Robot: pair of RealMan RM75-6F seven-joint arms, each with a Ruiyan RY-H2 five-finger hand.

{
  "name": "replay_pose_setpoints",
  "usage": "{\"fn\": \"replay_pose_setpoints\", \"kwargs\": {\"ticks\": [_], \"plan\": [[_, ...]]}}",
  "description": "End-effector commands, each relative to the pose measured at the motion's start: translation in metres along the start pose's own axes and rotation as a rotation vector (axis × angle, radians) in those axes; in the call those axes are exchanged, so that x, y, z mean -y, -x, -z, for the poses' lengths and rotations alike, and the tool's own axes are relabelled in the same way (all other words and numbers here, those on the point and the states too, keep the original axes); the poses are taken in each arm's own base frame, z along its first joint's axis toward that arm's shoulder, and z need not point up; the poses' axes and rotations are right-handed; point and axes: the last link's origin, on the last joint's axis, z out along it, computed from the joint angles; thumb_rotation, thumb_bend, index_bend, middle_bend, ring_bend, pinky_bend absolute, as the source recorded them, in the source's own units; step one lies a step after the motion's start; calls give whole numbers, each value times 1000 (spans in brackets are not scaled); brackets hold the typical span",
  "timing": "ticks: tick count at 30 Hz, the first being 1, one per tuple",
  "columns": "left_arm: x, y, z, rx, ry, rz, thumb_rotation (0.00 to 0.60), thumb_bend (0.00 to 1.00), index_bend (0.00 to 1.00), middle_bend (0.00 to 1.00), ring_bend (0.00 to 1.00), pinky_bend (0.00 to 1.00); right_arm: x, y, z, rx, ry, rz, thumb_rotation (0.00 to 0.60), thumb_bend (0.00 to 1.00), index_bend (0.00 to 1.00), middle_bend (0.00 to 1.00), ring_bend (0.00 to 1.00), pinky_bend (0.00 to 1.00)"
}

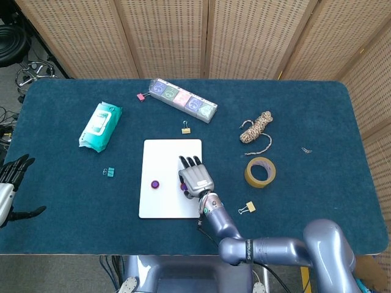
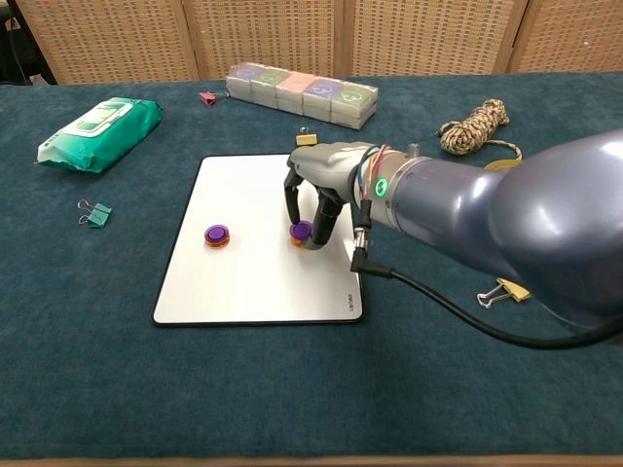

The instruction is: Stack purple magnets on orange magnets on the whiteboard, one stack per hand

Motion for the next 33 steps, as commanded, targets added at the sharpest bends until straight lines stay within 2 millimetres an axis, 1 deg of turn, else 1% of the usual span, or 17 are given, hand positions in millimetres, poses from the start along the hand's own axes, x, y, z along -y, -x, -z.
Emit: {"fn": "replay_pose_setpoints", "kwargs": {"ticks": [1,7,19,26,33], "plan": [[1,-1,0,-6,-1,-1,600,75,0,0,0,0,3,2,-3,2,5,8,600,452,528,0,0,0],[1,-2,0,-1,-1,3,600,75,0,0,0,0,1,-2,-8,-13,27,19,600,454,530,0,0,0],[1,0,0,7,0,-7,600,75,0,0,0,0,-1,-1,-8,0,32,12,600,455,528,0,0,0],[1,1,-1,10,-2,-10,600,75,0,0,0,0,-1,2,-8,10,31,1,600,456,478,0,0,0],[1,0,0,18,1,-21,600,75,0,0,0,0,-6,2,-7,23,35,6,600,456,422,0,0,0]]}}
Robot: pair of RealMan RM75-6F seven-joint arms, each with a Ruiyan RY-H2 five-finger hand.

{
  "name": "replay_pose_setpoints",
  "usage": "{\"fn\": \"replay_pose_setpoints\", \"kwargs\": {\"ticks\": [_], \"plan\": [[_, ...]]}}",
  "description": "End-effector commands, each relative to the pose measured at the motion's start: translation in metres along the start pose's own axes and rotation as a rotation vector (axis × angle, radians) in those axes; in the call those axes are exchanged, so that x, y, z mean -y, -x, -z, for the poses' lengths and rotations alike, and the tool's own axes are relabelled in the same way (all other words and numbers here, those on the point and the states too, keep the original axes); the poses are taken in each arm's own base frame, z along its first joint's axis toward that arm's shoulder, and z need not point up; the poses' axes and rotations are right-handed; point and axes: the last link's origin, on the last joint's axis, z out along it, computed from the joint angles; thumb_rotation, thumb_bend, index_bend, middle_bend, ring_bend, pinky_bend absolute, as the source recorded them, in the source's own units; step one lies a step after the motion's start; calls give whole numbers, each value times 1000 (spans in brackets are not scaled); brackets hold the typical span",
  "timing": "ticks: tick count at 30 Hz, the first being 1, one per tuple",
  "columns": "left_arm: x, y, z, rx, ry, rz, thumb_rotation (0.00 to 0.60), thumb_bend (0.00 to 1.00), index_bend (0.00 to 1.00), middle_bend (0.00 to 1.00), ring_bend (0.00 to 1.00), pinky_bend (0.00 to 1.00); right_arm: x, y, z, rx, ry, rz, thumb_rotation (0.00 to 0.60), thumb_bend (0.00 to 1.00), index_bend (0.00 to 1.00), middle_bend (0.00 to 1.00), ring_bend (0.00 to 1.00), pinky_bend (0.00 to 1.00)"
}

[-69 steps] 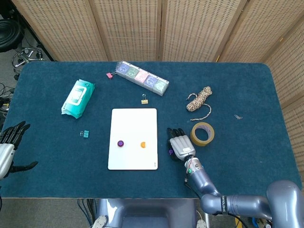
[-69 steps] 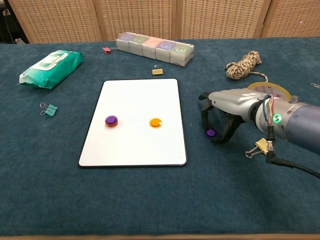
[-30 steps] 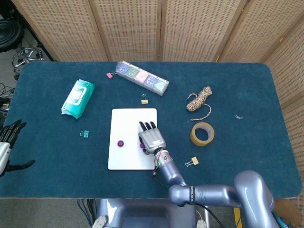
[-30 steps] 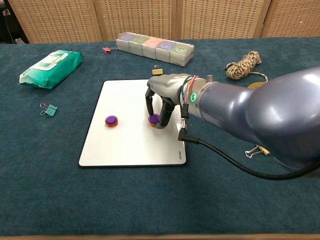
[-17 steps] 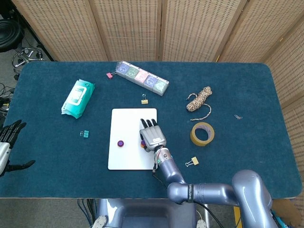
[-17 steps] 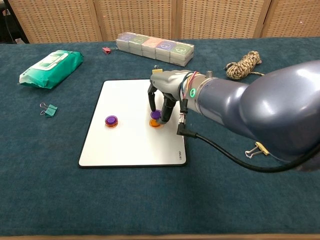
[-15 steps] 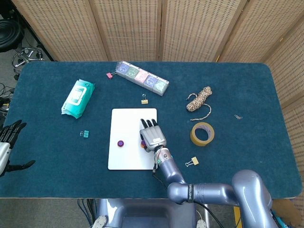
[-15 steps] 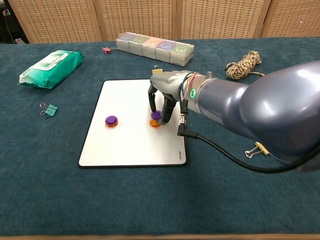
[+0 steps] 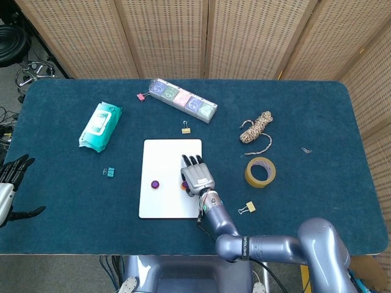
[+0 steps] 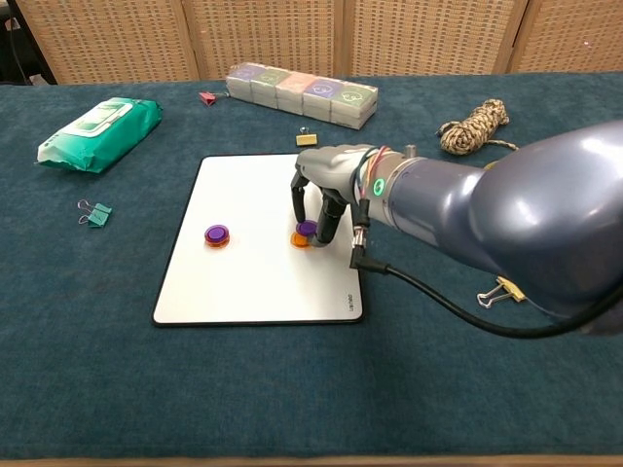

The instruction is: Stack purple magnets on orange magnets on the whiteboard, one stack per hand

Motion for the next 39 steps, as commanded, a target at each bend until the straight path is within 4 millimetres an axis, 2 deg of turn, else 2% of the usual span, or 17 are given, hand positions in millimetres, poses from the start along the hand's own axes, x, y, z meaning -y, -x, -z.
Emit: {"fn": "replay_pose_setpoints", "kwargs": {"ticks": [1,11,22,28,32,36,38,39], "plan": [[0,1,0,7,1,-5,600,74,0,0,0,0,-1,0,1,3,-2,-1,600,456,415,0,0,0],[0,1,1,9,3,-8,600,74,0,0,0,0,2,2,3,9,-12,-8,600,456,397,0,0,0],[0,0,1,6,6,-10,600,74,0,0,0,0,4,4,5,10,-21,-8,600,456,330,0,0,0],[0,-1,1,1,5,-6,600,74,0,0,0,0,1,-10,14,-31,-37,-22,600,456,332,0,0,0],[0,-1,2,-2,4,-4,600,74,0,0,0,0,-12,-27,30,-91,-48,4,600,456,329,0,0,0],[0,0,4,-10,1,-13,600,75,0,0,0,0,-49,-44,60,-204,-32,42,600,453,288,0,0,0],[-1,2,5,-9,1,-19,600,75,0,0,0,0,-68,-46,73,-236,-17,52,600,390,239,0,0,0],[-1,3,5,-7,1,-19,600,75,0,0,0,0,-75,-47,78,-245,-7,53,600,312,210,0,0,0]]}}
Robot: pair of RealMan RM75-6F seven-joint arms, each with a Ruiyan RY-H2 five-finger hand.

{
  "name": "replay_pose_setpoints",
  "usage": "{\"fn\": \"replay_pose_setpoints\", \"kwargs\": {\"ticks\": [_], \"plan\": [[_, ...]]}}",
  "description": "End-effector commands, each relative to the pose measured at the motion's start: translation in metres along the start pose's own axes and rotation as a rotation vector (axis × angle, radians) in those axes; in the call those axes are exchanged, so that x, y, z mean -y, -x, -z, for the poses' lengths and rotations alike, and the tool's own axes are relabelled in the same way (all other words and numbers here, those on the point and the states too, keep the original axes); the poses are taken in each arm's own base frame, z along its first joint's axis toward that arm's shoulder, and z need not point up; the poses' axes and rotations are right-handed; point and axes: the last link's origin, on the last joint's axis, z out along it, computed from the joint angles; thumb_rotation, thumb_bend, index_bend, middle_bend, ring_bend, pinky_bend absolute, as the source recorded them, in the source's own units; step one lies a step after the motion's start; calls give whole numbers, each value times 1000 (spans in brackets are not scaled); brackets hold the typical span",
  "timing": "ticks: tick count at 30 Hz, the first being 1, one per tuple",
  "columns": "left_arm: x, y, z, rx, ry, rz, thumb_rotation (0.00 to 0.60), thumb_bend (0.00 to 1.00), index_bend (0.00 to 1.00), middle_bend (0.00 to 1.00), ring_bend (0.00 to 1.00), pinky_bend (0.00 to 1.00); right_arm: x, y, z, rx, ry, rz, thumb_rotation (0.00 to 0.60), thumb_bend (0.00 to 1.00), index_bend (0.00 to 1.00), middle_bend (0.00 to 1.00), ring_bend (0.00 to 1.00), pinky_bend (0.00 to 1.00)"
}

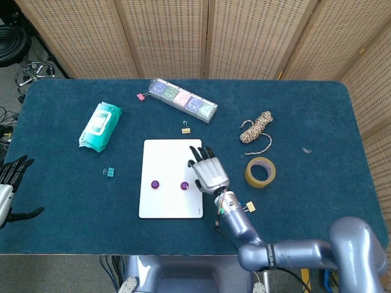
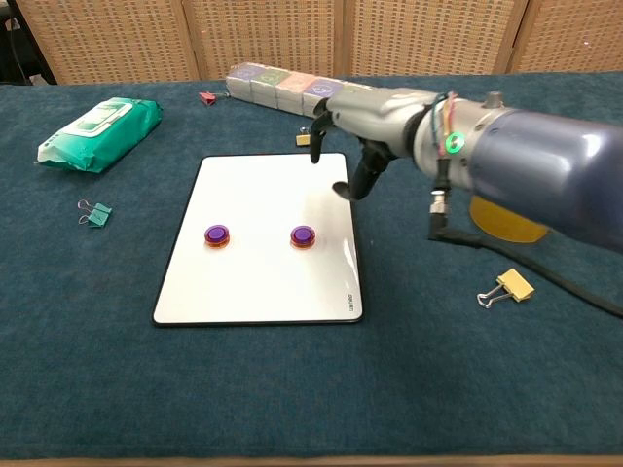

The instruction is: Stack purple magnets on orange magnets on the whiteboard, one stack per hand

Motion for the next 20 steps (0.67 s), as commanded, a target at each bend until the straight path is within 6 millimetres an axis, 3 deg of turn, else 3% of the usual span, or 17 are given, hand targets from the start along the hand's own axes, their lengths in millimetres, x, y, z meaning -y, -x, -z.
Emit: {"fn": "replay_pose_setpoints", "kwargs": {"ticks": [1,3,5,9,14,20], "plan": [[-1,3,2,4,1,-1,600,75,0,0,0,0,-47,-10,35,-71,53,18,600,246,194,0,0,0],[-3,9,3,10,3,2,600,74,0,0,0,0,-84,-13,61,-95,117,30,600,72,149,0,0,0],[-5,13,3,2,16,-8,600,74,0,0,0,0,-111,-14,83,-114,146,45,600,7,103,0,0,0],[-3,18,6,-39,10,-29,600,74,0,0,0,0,-158,-12,125,-165,193,129,600,0,5,0,0,0],[6,24,12,-55,-33,-33,600,74,0,0,0,0,-211,-2,185,-224,284,170,600,0,0,0,0,0],[14,25,15,-60,-43,-61,600,74,0,0,0,0,-241,4,230,-258,367,110,600,0,0,0,0,0]]}}
